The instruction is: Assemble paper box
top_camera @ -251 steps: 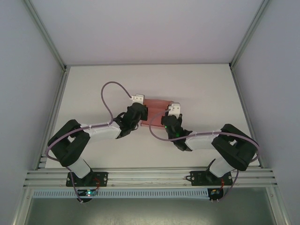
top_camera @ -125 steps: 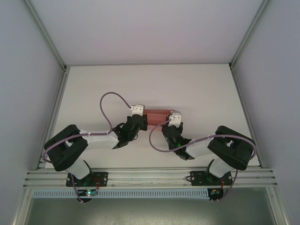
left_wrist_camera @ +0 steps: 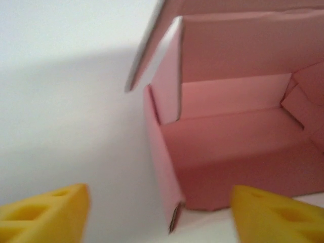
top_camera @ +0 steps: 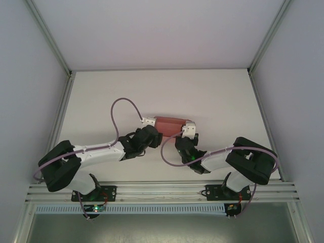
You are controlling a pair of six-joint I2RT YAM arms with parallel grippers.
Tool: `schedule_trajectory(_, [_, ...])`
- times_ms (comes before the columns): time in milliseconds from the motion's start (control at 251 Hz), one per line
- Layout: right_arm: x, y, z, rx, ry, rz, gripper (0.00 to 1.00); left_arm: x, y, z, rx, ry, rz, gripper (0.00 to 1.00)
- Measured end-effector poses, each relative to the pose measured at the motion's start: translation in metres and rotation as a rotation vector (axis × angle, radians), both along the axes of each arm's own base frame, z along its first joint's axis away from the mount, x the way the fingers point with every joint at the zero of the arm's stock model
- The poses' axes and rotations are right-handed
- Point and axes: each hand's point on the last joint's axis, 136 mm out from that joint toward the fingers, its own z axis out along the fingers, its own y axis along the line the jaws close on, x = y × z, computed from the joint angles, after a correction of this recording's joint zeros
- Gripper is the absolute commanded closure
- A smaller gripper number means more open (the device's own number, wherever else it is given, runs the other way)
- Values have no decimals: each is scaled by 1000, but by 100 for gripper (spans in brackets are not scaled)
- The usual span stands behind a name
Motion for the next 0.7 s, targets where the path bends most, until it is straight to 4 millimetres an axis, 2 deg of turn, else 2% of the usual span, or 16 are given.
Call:
schedule_trajectory(88, [0,-1,0,-2,-1,-3,96,-10,8,8,19,23,1,0])
schedule_trajectory(212, [0,0,0,-15,-2,0,95,-22,17,30,-7,29,-5,0])
schedule_trajectory(423, [-1,4,0,-65,-6,45,94,-30,26,94,-131,-14,24,0])
schedule_trajectory(503, [0,8,0,-91,-15,71,93,-22,30,114,-185,-30,59,0])
schedule_trajectory(555, [0,9,0,-101,-25,87,93,-11,36,120,-217,-23,99,0])
schedule_trajectory(623, [-1,12,-1,-109,-36,109,92,9,49,116,-260,17,164,0])
schedule_trajectory(698, [-1,18,-1,-115,-45,146,92,31,60,99,-297,84,232,0])
